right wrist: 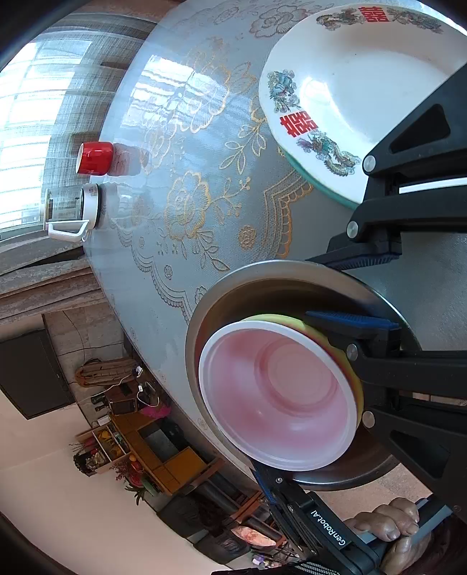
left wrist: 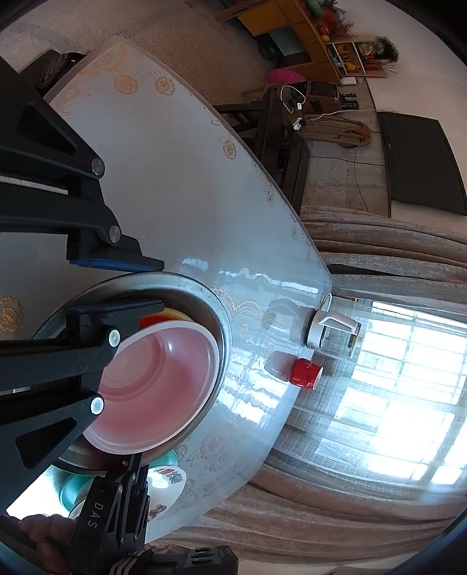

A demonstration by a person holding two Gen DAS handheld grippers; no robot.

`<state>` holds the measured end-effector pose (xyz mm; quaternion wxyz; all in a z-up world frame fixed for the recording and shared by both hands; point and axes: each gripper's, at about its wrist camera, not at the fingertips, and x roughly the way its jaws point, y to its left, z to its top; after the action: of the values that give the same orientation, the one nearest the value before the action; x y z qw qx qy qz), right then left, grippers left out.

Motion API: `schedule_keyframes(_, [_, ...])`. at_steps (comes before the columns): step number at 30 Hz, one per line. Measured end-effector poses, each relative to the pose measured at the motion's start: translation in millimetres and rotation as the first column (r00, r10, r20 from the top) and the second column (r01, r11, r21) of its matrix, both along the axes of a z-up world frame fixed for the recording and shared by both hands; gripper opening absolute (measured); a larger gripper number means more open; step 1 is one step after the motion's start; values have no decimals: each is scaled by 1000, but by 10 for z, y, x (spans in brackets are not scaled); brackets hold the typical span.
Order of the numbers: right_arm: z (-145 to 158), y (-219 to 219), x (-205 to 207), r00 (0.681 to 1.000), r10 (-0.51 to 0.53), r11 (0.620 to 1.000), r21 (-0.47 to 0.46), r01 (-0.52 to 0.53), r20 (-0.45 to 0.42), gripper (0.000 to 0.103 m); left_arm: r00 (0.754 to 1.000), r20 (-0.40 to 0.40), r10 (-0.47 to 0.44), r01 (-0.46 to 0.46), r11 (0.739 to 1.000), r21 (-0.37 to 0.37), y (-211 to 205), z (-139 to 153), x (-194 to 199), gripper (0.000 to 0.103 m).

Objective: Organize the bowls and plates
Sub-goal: 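Grasp the rim of the steel bowl with the right gripper and lift, then carry the steel bowl with nested bowls onto the plate stack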

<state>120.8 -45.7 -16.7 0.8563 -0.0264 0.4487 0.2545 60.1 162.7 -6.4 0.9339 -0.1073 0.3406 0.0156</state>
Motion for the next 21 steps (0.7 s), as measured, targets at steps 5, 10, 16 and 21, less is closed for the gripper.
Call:
schedule_keyframes(5, [56, -92, -14, 1000, -17, 999, 42, 16, 4, 22, 1000, 16, -9, 9, 1000, 5, -46, 73, -37, 13])
schedule_keyframes(10, [147, -206, -70, 999, -37, 997, 74, 35, 23, 22, 999, 27, -27, 26, 1000, 11, -134, 154, -33, 13])
schedule_keyframes(16, [220, -430, -97, 997, -71, 992, 111, 67, 33, 22, 996, 41, -73, 73, 997, 20, -297, 238, -24, 13])
schedule_keyframes(21, [259, -652, -191, 992, -117, 985, 135, 110, 44, 22, 992, 47, -119, 118, 993, 30, -512, 304, 8, 13])
